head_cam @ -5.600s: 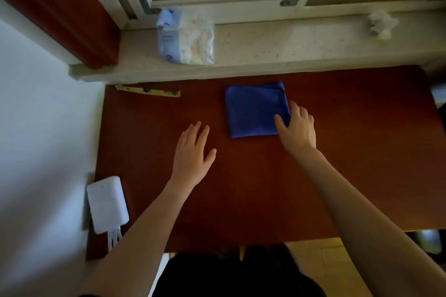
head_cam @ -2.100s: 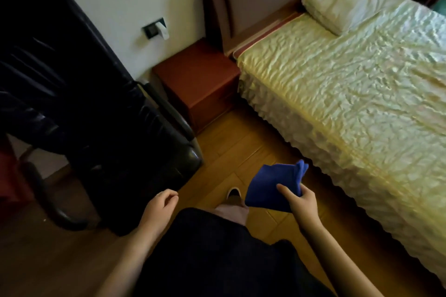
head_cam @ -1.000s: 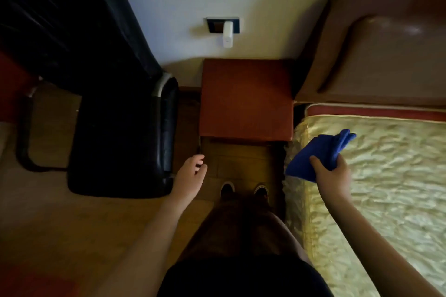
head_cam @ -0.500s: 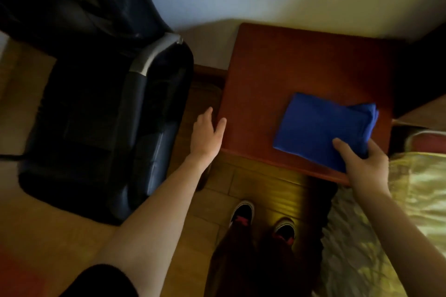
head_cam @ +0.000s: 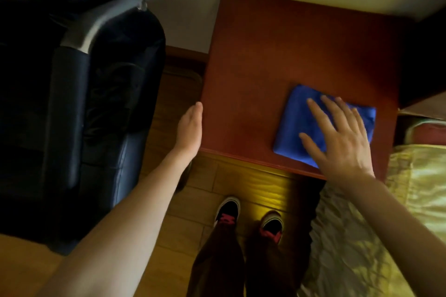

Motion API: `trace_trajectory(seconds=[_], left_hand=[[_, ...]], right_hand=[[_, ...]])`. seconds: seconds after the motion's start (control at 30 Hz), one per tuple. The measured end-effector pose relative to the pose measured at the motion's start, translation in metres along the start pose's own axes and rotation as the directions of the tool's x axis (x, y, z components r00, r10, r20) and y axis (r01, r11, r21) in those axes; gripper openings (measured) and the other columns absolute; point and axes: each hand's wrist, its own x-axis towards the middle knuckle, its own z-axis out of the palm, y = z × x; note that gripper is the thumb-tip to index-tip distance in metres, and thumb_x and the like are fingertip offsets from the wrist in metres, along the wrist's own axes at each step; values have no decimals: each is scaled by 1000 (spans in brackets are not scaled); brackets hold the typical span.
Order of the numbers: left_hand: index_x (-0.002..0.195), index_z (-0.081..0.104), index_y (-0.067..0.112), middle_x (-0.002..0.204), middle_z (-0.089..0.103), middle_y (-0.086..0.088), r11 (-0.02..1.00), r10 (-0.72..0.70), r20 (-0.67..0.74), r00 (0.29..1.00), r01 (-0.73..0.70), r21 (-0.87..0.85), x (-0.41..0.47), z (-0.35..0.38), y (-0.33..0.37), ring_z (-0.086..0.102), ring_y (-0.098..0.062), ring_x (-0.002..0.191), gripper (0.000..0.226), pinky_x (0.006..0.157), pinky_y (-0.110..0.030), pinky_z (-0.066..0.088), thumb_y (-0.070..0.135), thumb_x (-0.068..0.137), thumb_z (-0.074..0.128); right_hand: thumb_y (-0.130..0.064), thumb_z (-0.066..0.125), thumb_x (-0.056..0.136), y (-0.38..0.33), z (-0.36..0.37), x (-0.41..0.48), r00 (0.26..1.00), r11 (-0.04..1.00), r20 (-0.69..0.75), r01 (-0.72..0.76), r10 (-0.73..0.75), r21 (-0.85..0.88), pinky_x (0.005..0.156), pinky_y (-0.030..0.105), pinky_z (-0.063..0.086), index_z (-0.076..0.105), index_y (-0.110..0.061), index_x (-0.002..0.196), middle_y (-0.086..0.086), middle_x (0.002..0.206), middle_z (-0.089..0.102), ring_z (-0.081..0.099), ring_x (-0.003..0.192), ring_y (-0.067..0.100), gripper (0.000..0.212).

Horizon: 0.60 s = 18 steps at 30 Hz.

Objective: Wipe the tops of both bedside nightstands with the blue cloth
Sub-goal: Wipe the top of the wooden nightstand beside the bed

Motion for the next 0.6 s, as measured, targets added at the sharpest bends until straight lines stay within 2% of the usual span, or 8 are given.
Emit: trace_trajectory(seconds=[0.1, 0.3, 0.4, 0.43, 0.47, 0.53, 0.6], left_hand=[[144, 43, 16, 146, 49, -5, 1000, 6, -27, 1000, -7, -28, 8, 0, -9, 45, -19, 134, 56, 113, -44, 36, 49, 100, 31], [141, 46, 17, 142, 52, -4, 997, 1, 18, 1000, 0, -78, 14, -3, -15, 47, -18, 132, 54, 112, -44, 37, 49, 100, 32], [138, 50, 18, 138, 57, -3, 995, -2, 51, 999, 8, -101, 13, -5, -15, 51, -17, 128, 53, 109, -42, 41, 49, 99, 33], [134, 54, 20, 131, 61, 1, 993, 4, 52, 999, 2, -115, 13, -5, -16, 55, -12, 123, 50, 105, -35, 45, 49, 99, 34], [129, 59, 24, 120, 66, 11, 992, 16, 40, 999, -11, -123, 14, -4, -18, 59, 0, 114, 45, 97, -23, 48, 49, 98, 36], [122, 61, 28, 97, 61, 31, 994, 27, -10, 1000, -28, -102, 16, -3, -22, 54, 25, 93, 38, 78, 1, 41, 46, 98, 39], [122, 59, 30, 86, 57, 42, 996, 23, -35, 999, -26, -89, 18, -2, -24, 48, 33, 86, 35, 70, 7, 36, 46, 98, 40]], right_hand=[[-54, 38, 93, -2, 22, 22, 998, 999, 69, 1, 2, -46, 120, 47, 13, 36, -21, 150, 10, 154, 38, 25, 145, 34, 66], [-62, 44, 86, -53, 47, 0, 991, 995, 123, 70, -62, -69, 121, 49, 7, 27, -25, 153, 8, 161, 21, 7, 150, 35, 79], [-63, 45, 86, -71, 50, 17, 964, 973, 165, 220, -207, -67, 122, 48, 6, 26, -22, 154, 6, 161, 21, 8, 150, 35, 81], [-63, 45, 87, -75, 52, 30, 947, 958, 181, 280, -264, -68, 122, 47, 7, 25, -21, 154, 5, 161, 21, 8, 150, 34, 81], [-63, 43, 88, -79, 55, 47, 936, 946, 190, 315, -297, -72, 122, 46, 6, 23, -21, 154, 4, 162, 21, 8, 150, 33, 81], [-62, 39, 90, -88, 61, 93, 942, 949, 171, 304, -287, -82, 122, 44, 5, 19, -20, 155, 4, 162, 21, 9, 150, 32, 81], [-62, 36, 91, -98, 66, 146, 966, 967, 127, 238, -226, -91, 122, 43, 5, 17, -20, 156, 5, 162, 22, 10, 150, 32, 80]])
